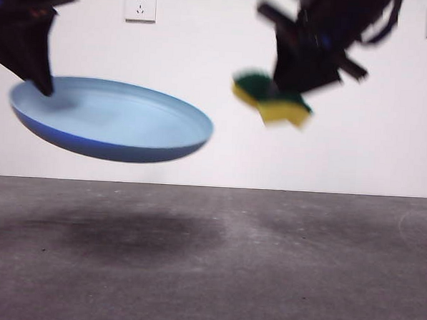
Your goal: Pick up the plate,pick up the cloth,clean the plate with the cloth
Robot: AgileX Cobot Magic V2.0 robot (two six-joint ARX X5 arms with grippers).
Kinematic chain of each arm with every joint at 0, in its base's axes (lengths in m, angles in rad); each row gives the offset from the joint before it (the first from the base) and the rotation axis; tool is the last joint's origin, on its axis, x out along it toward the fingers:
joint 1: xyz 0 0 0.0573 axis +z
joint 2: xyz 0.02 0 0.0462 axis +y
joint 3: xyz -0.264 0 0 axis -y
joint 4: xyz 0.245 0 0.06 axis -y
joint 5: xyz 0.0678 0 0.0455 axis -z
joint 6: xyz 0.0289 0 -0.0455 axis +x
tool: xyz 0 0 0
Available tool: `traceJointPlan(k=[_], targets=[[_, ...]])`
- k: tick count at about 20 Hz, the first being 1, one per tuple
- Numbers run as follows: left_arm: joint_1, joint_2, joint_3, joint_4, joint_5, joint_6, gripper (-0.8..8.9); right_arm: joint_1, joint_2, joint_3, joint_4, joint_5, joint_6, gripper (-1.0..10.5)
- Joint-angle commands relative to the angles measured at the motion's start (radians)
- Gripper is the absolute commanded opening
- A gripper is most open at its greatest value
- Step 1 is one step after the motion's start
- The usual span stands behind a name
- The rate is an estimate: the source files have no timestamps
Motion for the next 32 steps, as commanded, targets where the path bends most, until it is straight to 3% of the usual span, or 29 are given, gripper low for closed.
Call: traceJointPlan(k=[1, 6, 9, 13, 15, 17, 19, 22, 23, 27, 32], targets=[[-0.054, 0.015, -0.004, 0.041, 0.01, -0.047, -0.09, 0.053, -0.011, 0.002, 0.037, 0.0, 0.043, -0.1], [-0.203, 0.011, -0.004, 0.092, 0.017, -0.082, -0.09, 0.135, 0.051, 0.002, 0.05, 0.014, 0.042, -0.1], [-0.266, 0.011, -0.004, 0.136, 0.084, -0.104, -0.09, 0.169, 0.106, 0.002, 0.062, 0.008, 0.043, -0.1], [-0.277, 0.011, -0.004, 0.221, 0.079, -0.122, -0.09, 0.234, 0.127, 0.002, 0.002, 0.005, 0.041, -0.1], [-0.26, 0.011, -0.004, 0.234, 0.077, -0.123, -0.09, 0.263, 0.127, 0.002, -0.093, 0.024, 0.005, -0.1], [-0.229, 0.011, -0.004, 0.213, 0.081, -0.123, -0.09, 0.266, 0.126, 0.002, -0.219, 0.153, -0.013, -0.1], [-0.212, 0.011, -0.004, 0.173, 0.086, -0.122, -0.09, 0.261, 0.124, 0.002, -0.299, 0.357, -0.019, -0.1], [-0.213, 0.011, -0.004, 0.111, 0.115, -0.118, -0.09, 0.226, 0.102, 0.002, -0.222, 0.596, -0.018, -0.1], [-0.216, 0.011, -0.004, 0.109, 0.14, -0.118, -0.09, 0.215, 0.095, 0.002, -0.159, 0.591, -0.018, -0.1], [-0.238, 0.011, -0.004, 0.133, 0.206, -0.119, -0.09, 0.202, 0.092, 0.002, 0.013, 0.431, 0.006, -0.1], [-0.249, 0.011, -0.004, 0.186, 0.211, -0.135, -0.09, 0.212, 0.095, 0.002, 0.094, 0.038, 0.065, -0.1]])
